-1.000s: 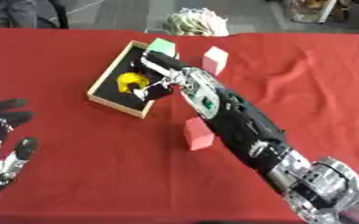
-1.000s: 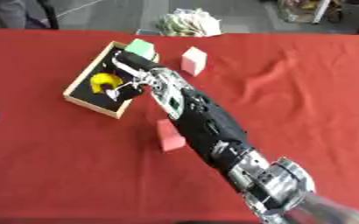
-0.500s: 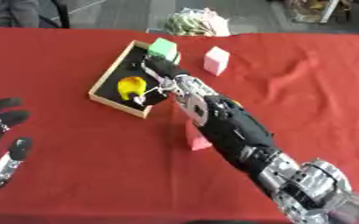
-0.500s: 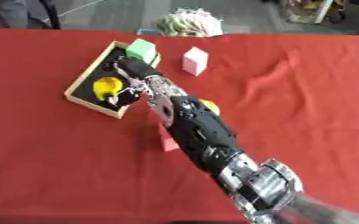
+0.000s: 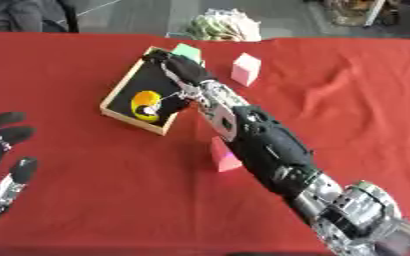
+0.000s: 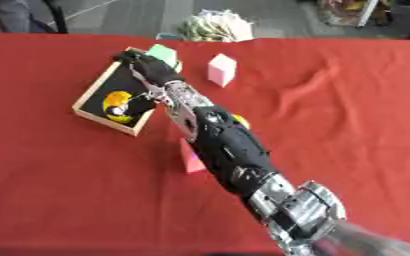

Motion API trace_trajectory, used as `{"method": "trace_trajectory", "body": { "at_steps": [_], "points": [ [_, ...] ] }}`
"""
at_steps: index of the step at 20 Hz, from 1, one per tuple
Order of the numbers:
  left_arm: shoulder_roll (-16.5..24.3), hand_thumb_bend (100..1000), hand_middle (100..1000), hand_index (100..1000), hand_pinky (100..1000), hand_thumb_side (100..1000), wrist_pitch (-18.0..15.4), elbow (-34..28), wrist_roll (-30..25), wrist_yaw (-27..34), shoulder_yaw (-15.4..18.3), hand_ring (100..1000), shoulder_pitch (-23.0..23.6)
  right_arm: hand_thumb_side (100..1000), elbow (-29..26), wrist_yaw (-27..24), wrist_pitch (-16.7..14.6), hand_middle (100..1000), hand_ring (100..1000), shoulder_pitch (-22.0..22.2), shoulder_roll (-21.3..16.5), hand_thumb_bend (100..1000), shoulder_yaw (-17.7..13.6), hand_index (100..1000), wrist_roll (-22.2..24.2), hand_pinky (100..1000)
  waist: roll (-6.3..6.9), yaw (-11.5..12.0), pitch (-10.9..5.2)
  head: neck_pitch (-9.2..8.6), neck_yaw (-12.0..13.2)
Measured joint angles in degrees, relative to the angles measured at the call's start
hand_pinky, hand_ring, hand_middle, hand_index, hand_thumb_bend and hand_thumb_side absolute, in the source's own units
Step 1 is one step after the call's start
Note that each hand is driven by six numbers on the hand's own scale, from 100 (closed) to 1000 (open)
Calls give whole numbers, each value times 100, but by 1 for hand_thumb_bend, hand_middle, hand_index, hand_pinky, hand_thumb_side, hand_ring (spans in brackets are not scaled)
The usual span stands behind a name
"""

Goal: Pick up objects on the table and place them in the box.

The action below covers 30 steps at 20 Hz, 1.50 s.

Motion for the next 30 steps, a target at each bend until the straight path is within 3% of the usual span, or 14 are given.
{"method": "trace_trajectory", "body": {
  "at_steps": [3,8,14,19,20,21,30],
  "points": [
    [0,622,756,815,821,450,0,0,0,-6,2,730,3,420,-200,-404,60,889,860,27,-62,667,1,948,-2,799,0,-91,0,0,38],
    [0,622,755,815,820,451,0,3,0,-53,4,730,22,389,-722,-1687,209,871,848,50,-345,637,62,940,390,792,0,-293,0,0,128],
    [0,626,755,814,819,454,-1,9,-2,-105,11,729,38,350,-1076,-2524,704,874,843,61,-782,651,-37,937,522,790,0,-382,-25,0,224],
    [1,626,755,814,819,455,-7,38,-23,-129,20,729,60,334,-659,-2658,1074,874,847,36,-971,654,-318,938,189,796,0,-400,-35,0,239],
    [1,626,755,814,819,455,-6,38,-30,-133,20,729,62,258,-513,-2651,1122,875,849,22,-991,599,-371,939,141,798,0,-397,-35,0,237],
    [1,626,755,814,819,455,-7,39,-36,-137,20,729,64,335,-352,-2636,1163,877,850,2,-1000,652,-428,940,101,799,0,-389,-36,0,233],
    [1,627,754,815,818,456,-3,40,-55,-146,19,729,69,333,964,-2154,1444,888,875,-56,-1076,661,-889,944,-317,821,0,-297,-46,0,157]
  ]
}}
